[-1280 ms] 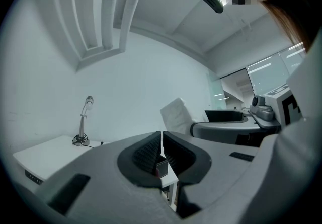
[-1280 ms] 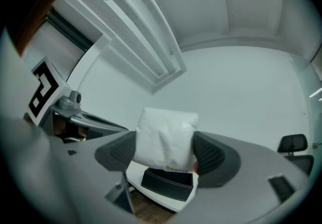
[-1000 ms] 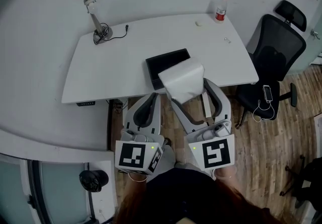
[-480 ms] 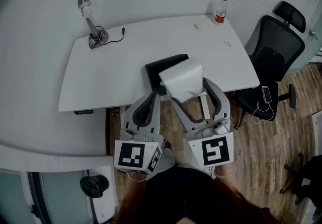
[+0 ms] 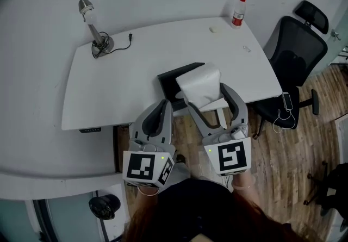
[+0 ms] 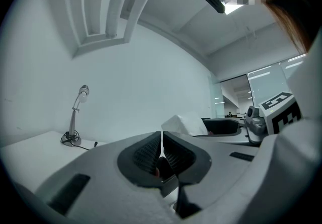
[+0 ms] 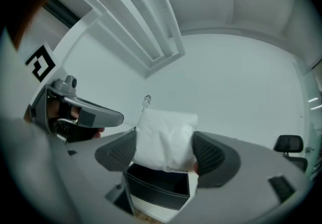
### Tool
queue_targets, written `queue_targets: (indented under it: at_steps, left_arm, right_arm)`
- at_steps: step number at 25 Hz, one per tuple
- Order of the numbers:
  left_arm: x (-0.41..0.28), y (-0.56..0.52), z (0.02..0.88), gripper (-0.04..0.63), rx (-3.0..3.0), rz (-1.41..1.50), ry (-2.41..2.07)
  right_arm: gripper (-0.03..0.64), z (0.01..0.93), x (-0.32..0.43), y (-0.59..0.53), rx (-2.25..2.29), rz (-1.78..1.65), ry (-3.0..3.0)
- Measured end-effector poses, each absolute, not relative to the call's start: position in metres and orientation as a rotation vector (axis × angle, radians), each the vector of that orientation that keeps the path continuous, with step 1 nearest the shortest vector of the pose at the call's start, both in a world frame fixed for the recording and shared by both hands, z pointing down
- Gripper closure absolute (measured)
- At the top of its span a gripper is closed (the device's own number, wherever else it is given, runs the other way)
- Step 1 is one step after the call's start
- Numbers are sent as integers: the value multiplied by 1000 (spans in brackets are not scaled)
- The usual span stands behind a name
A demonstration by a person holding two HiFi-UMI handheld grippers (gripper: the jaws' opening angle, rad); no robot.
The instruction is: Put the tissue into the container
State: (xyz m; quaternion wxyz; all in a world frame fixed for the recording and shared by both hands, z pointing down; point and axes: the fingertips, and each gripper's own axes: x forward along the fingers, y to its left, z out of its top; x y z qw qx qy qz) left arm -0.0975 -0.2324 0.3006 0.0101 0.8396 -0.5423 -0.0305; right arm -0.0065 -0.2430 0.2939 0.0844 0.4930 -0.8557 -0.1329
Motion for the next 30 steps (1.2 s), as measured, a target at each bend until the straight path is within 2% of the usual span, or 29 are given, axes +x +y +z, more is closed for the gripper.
queue_targets:
  at_steps: [30]
  left_arm:
    - [-148,-305,339,561,2521,-101,-1632]
  right_arm:
    - [247,378,-36,-334,1419,-207,-2363]
